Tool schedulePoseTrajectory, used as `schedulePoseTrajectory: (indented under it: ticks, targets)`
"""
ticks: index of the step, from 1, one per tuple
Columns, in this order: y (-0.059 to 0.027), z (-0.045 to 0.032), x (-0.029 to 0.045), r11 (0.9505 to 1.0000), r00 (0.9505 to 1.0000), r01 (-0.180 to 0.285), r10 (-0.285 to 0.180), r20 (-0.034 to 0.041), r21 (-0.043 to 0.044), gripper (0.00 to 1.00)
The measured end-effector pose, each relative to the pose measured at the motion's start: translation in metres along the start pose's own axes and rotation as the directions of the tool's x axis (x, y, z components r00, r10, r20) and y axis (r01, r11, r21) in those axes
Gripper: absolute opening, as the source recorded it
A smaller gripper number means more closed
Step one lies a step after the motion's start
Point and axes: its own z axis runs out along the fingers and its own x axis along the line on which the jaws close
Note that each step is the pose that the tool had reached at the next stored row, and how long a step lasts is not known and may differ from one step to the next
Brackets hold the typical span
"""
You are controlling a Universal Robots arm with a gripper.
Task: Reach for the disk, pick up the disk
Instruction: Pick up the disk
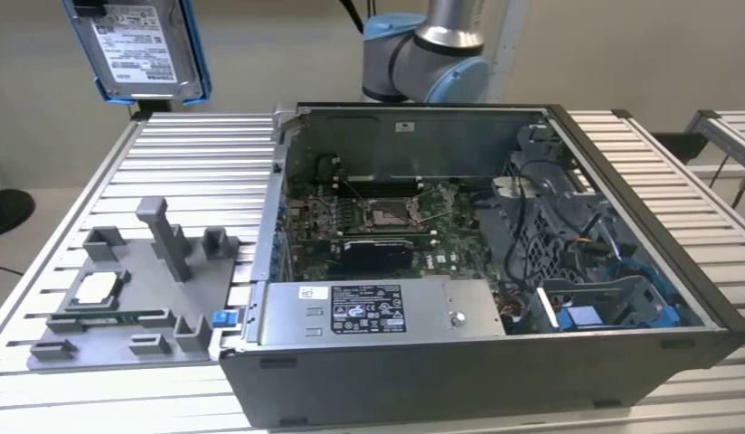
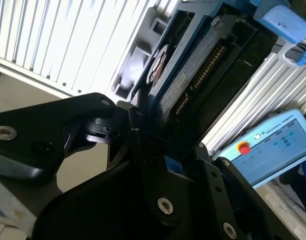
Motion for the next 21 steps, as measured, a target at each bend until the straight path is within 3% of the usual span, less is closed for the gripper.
schedulePoseTrajectory:
  ticks: [21]
  targets:
    - [-0.0680,-0.0008,-0.0040,1.0000,1.0000,0.000,0.000,0.0000,0.0000,0.00]
